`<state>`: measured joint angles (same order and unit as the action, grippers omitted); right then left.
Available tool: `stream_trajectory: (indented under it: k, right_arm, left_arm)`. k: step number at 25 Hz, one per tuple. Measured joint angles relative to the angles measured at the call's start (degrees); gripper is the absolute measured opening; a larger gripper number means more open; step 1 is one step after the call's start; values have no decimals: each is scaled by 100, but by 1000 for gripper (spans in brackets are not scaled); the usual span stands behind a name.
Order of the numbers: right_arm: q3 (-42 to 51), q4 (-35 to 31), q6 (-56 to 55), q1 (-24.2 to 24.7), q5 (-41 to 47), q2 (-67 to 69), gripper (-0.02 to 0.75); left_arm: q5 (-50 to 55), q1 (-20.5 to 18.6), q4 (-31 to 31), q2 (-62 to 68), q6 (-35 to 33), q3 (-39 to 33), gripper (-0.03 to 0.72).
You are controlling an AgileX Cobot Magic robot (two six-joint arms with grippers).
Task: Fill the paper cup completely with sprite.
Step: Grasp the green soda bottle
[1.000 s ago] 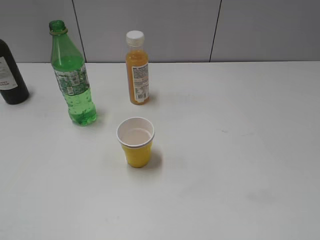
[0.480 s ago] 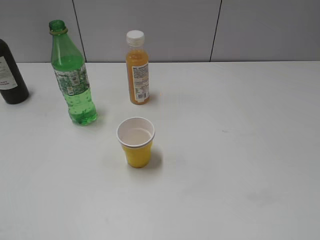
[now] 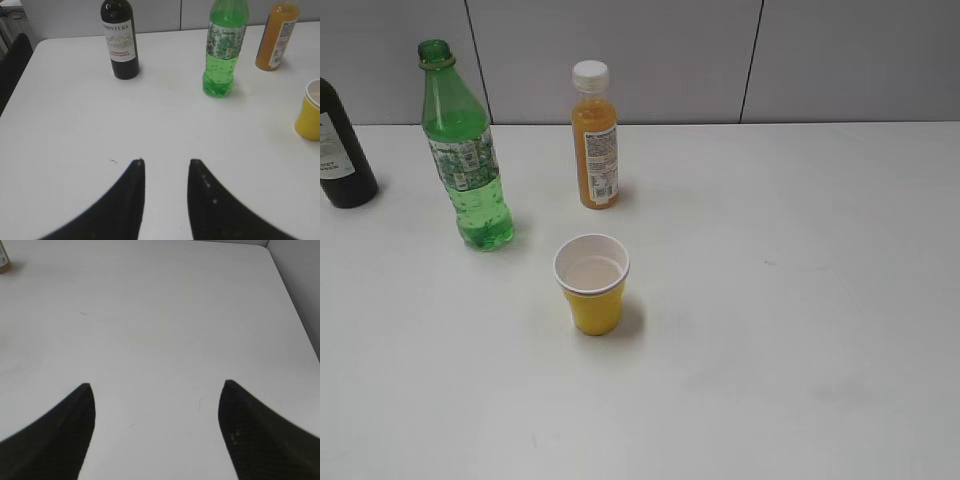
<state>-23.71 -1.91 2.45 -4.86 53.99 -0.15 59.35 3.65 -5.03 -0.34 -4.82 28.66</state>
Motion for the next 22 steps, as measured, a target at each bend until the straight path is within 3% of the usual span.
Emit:
stream_trajectory:
  k: [16,18,22]
  right_arm:
    - [0,0,5,0,0,0,587]
    - [0,0,5,0,-4,0,586]
    - [0,0,5,0,-4,0,586]
  left_arm:
    - [0,0,0,0,0,0,251]
    - [0,0,0,0,0,0,309]
    - [0,0,-5,0,0,0,578]
